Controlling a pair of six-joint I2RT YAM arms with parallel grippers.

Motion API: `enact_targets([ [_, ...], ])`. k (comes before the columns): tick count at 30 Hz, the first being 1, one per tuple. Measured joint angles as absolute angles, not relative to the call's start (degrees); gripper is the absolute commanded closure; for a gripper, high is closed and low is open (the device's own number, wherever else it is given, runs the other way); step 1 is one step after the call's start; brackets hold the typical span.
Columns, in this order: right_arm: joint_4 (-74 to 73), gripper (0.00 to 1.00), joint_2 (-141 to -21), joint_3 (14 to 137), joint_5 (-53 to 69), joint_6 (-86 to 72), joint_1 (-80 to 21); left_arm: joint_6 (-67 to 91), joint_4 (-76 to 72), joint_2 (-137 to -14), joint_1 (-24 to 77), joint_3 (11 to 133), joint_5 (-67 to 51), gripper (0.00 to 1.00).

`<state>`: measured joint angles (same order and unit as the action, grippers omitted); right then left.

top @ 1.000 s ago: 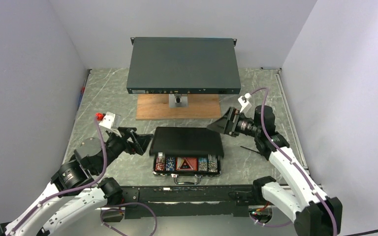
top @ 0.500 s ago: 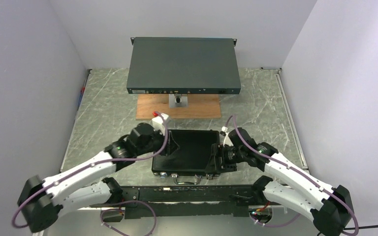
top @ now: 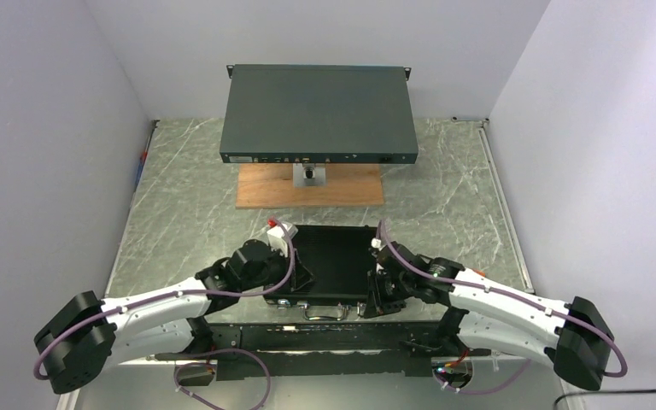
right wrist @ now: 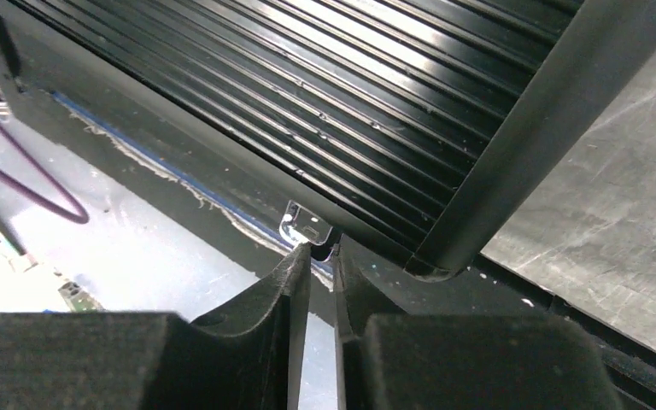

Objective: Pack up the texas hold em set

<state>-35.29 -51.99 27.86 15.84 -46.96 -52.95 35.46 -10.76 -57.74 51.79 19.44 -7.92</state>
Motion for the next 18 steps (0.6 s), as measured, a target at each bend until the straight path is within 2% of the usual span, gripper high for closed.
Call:
enact_targets([
  [4, -34.2, 0.95, -54.4, 27.2, 12.0, -48.2, -55.7, 38.0, -15.7, -56.1, 51.9, 15.7, -6.9, 0.72],
  [13, -35.8, 0.91, -57.8, 24.6, 2.3, -54.8, -64.0, 41.5, -22.5, -55.6, 52.3, 11.8, -5.6, 0.72],
  [18, -38.1, 0.89, -56.2, 29.3, -5.2, -54.9, -71.8, 41.9, -23.0, -54.6, 52.6, 10.9, -4.6, 0.72],
])
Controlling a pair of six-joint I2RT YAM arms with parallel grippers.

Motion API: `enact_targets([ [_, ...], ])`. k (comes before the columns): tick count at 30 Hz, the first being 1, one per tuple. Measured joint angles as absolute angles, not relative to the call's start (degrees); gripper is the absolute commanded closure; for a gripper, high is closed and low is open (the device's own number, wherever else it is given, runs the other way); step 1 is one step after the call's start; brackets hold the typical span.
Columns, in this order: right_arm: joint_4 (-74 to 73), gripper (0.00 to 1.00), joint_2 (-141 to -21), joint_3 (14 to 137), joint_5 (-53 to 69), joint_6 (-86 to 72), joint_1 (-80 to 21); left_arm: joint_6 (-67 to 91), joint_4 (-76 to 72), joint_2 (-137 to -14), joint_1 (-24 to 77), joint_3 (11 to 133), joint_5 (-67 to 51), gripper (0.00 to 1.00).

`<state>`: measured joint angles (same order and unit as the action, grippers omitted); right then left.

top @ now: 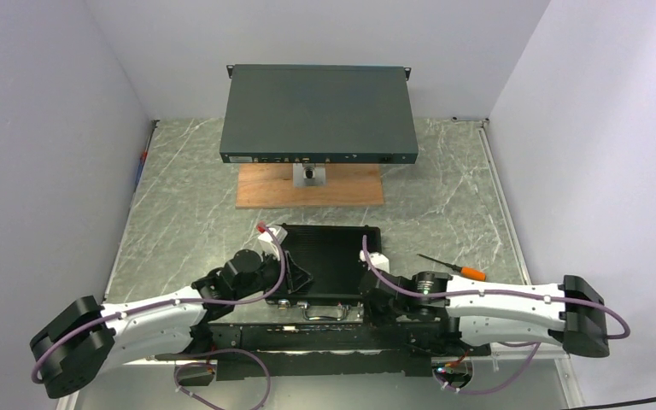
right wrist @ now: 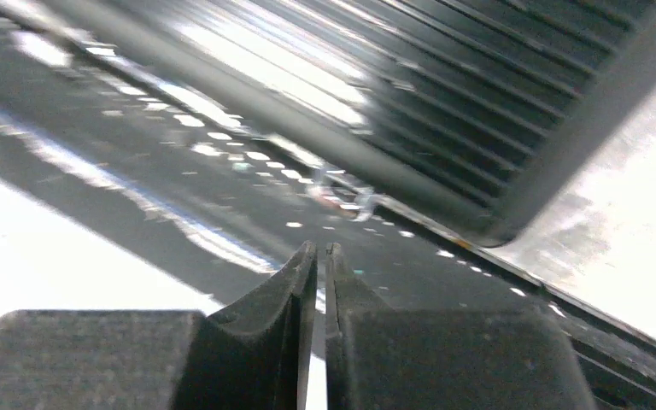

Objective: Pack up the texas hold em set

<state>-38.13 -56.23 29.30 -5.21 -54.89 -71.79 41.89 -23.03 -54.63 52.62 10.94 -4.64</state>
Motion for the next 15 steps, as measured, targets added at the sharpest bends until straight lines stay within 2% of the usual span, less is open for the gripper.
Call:
enact_targets([
  [4, -35.2, 0.92, -53.1, 32.6, -7.9, -54.2, -75.2, 41.9, -22.3, -53.5, 52.7, 10.6, -4.0, 0.72],
  [7, -33.1, 1.0, -54.2, 32.9, -10.5, -53.8, -77.3, 41.9, -21.2, -52.6, 52.7, 10.6, -3.5, 0.72],
  [15, -30.6, 1.0, -61.2, 28.4, -25.4, -55.6, -84.8, 41.8, -19.2, -51.1, 52.7, 10.6, -2.8, 0.72],
])
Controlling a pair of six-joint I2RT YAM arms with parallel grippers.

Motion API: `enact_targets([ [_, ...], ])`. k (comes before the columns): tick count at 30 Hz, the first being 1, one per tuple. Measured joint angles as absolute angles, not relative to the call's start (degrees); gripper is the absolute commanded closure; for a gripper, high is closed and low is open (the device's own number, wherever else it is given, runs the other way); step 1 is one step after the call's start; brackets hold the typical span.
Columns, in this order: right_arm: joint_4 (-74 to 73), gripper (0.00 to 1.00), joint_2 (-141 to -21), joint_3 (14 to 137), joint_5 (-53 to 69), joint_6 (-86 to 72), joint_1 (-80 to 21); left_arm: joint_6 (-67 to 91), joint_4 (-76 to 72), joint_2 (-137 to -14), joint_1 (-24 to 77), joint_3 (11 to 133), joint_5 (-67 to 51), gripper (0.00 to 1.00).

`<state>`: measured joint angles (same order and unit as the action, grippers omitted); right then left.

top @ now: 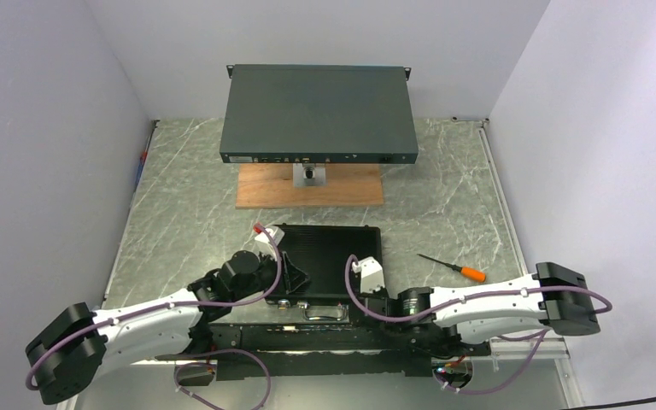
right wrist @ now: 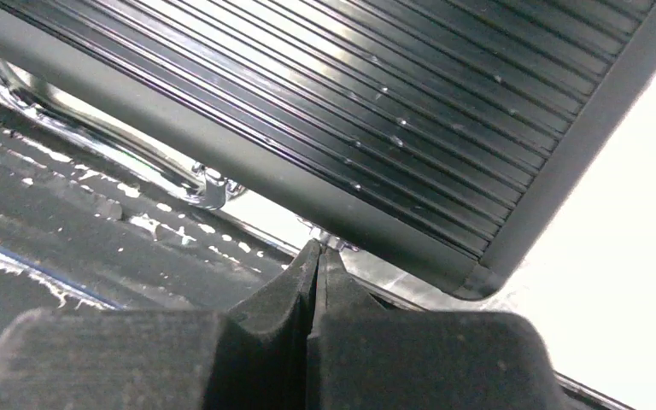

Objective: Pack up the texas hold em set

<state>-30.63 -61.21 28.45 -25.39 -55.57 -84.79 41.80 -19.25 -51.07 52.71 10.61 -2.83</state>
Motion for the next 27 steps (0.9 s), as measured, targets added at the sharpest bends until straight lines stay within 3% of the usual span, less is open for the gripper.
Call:
enact_targets([
  [6, -37.6, 1.0, -65.3, 33.1, -33.9, -60.7, -88.9, 41.6, -16.3, -49.2, 52.7, 11.1, -2.4, 0.64],
  [10, -33.7, 1.0, -63.4, 35.2, -33.2, -56.1, -90.0, 41.6, -9.3, -44.4, 52.7, 12.3, -1.4, 0.58],
  [13, -26.5, 0.92, -61.9, 36.4, -29.7, -50.9, -89.1, 41.5, -1.2, -39.8, 52.7, 14.1, 0.8, 0.58],
  [16, -19.3, 0.91, -63.9, 38.8, -26.2, -45.2, -87.8, 41.7, 3.6, -35.9, 52.4, 14.7, 3.4, 0.65],
  [19, -12.1, 1.0, -68.5, 41.3, -22.5, -40.2, -86.1, 42.8, 5.3, -34.6, 52.0, 13.7, 5.0, 0.72],
  [24, 0.8, 1.0, -74.0, 41.3, -15.2, -32.8, -82.9, 45.8, 5.5, -32.4, 51.9, 11.3, 7.0, 0.86],
  [27, 5.5, 1.0, -77.9, 41.9, -12.3, -29.3, -82.2, 47.2, 7.8, -29.3, 51.9, 10.5, 8.6, 0.88],
])
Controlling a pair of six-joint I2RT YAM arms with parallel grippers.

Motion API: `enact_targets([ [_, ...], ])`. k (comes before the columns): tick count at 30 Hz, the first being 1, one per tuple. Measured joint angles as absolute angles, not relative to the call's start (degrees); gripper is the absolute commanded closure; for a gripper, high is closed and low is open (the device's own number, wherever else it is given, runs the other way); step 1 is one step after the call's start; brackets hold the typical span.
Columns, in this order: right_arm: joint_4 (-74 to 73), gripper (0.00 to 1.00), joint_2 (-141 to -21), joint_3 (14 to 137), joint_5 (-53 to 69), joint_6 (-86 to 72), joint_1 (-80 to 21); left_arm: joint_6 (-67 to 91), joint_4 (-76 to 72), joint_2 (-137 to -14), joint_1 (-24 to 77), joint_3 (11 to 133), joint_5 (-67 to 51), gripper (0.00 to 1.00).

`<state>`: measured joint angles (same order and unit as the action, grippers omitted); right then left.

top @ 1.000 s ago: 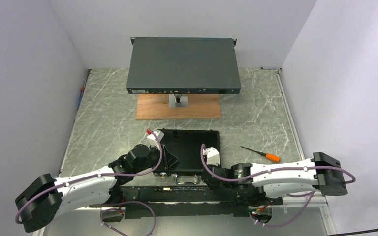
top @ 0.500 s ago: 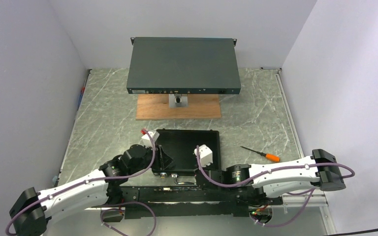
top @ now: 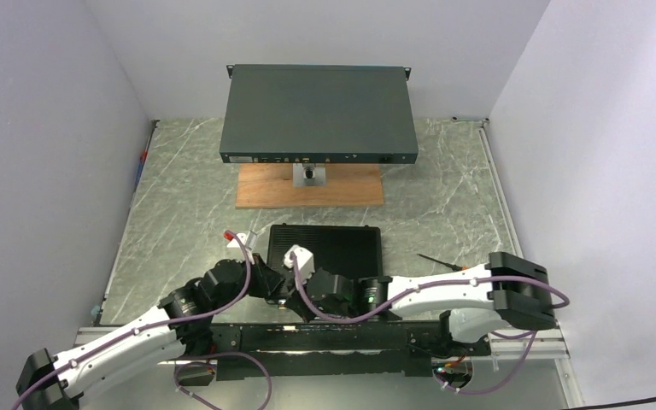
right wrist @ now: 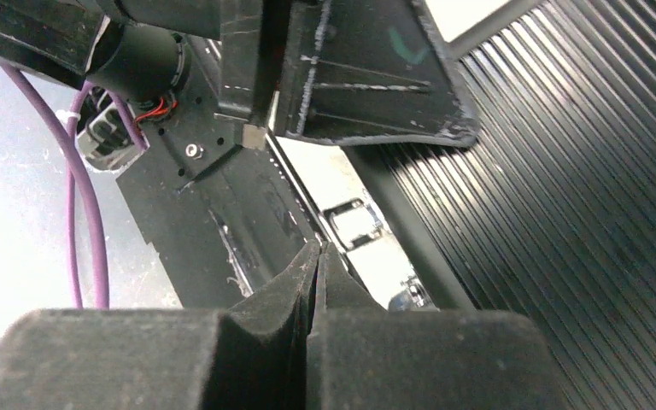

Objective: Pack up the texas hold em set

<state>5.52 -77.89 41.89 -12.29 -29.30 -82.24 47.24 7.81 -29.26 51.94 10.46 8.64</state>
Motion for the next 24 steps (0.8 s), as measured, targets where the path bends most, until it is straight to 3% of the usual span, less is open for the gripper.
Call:
enact_targets([
  [9, 9.9, 1.0, -86.1, 44.5, -8.4, -23.5, -82.3, 47.7, 13.2, -24.5, 51.8, 10.5, 11.1, 0.89],
  [24, 11.2, 1.0, -91.2, 41.4, -9.0, -22.1, -82.4, 46.9, 12.6, -28.2, 51.8, 12.1, 10.5, 0.89],
])
